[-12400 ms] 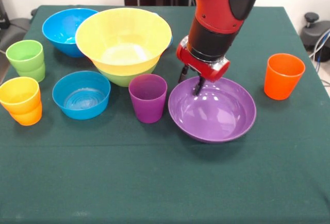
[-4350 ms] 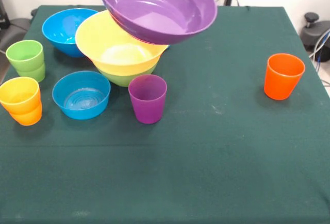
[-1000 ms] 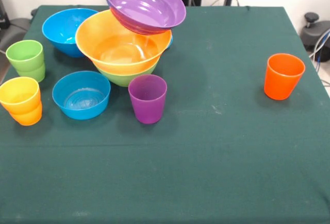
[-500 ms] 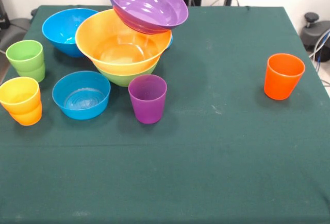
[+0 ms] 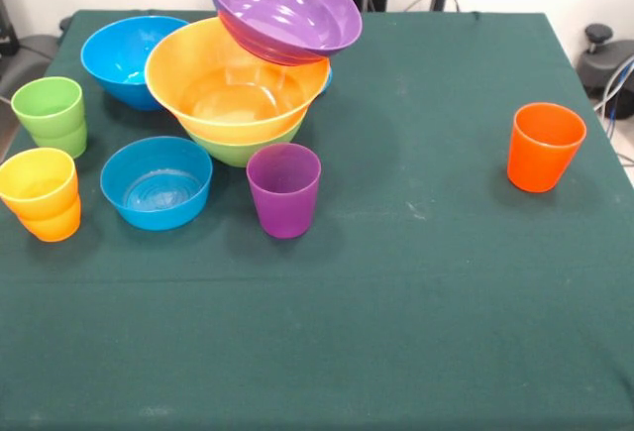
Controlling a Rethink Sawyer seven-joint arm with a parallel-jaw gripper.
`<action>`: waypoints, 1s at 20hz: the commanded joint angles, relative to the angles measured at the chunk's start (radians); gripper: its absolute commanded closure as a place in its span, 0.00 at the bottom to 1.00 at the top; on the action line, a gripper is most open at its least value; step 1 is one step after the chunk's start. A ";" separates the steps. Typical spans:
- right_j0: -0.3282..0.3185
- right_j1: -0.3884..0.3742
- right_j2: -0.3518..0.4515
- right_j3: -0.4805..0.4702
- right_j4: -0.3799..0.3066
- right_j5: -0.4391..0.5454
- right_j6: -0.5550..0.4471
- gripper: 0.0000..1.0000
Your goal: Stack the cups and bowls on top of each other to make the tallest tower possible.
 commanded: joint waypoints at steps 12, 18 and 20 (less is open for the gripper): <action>0.047 0.009 -0.017 0.036 -0.023 -0.028 0.000 1.00; 0.041 0.005 -0.009 0.037 -0.013 -0.037 0.005 1.00; 0.034 0.032 -0.004 0.015 -0.016 -0.023 -0.018 1.00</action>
